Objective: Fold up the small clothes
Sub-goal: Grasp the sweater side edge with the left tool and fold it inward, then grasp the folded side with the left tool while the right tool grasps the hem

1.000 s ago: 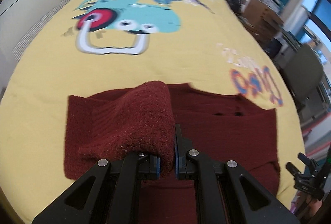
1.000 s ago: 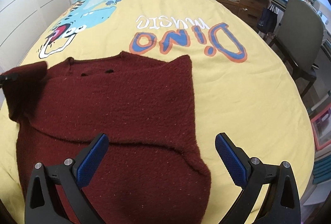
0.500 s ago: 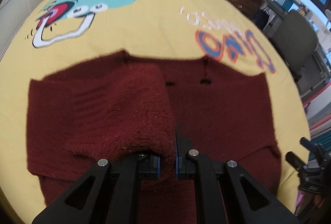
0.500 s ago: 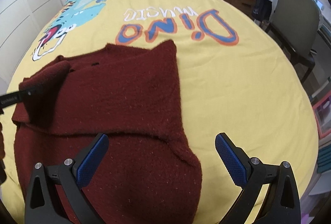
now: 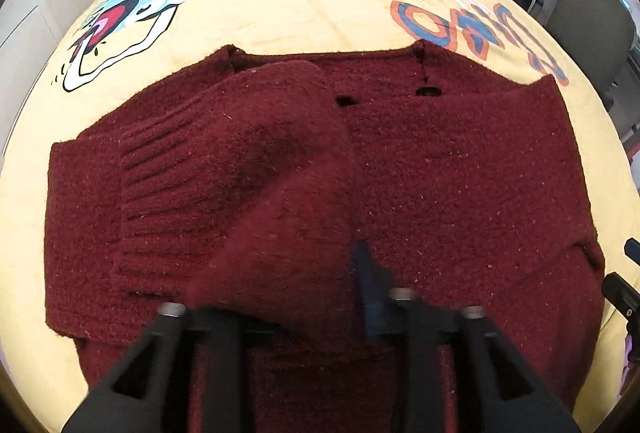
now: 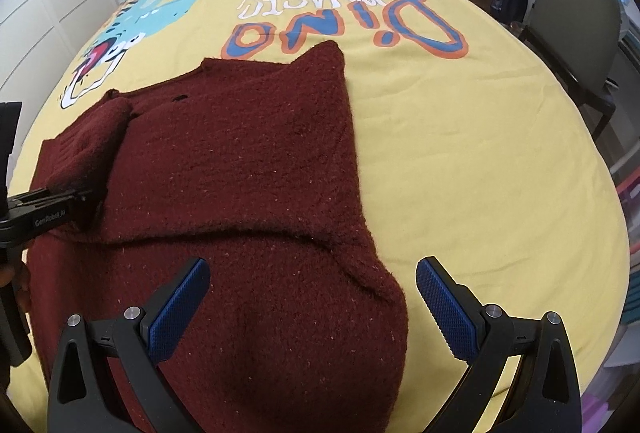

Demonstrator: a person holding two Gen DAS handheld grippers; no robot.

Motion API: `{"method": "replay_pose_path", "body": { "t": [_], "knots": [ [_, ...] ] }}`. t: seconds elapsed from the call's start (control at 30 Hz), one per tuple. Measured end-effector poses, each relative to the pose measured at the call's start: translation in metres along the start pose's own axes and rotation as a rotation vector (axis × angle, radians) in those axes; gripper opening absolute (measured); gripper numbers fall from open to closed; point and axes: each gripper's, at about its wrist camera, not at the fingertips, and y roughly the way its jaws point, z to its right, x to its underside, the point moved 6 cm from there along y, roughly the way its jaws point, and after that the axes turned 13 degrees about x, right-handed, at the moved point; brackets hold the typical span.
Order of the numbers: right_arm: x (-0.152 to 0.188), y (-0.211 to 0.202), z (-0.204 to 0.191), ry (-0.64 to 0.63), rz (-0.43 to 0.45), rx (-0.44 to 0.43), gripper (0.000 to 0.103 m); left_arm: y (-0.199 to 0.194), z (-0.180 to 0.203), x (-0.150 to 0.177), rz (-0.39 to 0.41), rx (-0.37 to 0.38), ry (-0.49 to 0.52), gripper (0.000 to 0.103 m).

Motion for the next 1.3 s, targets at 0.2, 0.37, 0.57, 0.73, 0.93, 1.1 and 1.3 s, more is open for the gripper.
{"method": "replay_pose_path", "body": {
  "t": [0.2, 0.37, 0.57, 0.73, 0.93, 1.1, 1.3],
  "knots": [
    [0.003, -0.001, 0.005, 0.010, -0.001, -0.007, 0.103, -0.012, 0.006, 0.000, -0.034, 0.052, 0.014, 0.093],
    [0.005, -0.005, 0.013, 0.026, 0.001, -0.002, 0.103, -0.035, 0.003, 0.002, -0.026, 0.078, 0.039, 0.100],
    [0.005, -0.010, 0.011, 0.029, 0.008, -0.007, 0.103, -0.066, -0.031, 0.026, 0.008, 0.031, 0.017, 0.100],
    [0.007, -0.012, 0.000, 0.006, 0.007, -0.015, 0.103, -0.089, -0.084, 0.047, 0.054, -0.016, -0.073, 0.100],
    [0.007, -0.011, -0.018, -0.029, 0.002, -0.022, 0.103, -0.103, -0.155, 0.073, 0.062, -0.102, -0.202, 0.100],
    [0.010, -0.007, -0.032, -0.062, -0.013, -0.018, 0.103, -0.090, -0.176, 0.085, 0.059, -0.116, -0.218, 0.099],
    [0.011, -0.005, -0.049, -0.110, -0.026, -0.001, 0.103, -0.063, -0.182, 0.078, 0.047, -0.087, -0.189, 0.079]
  ]
}}
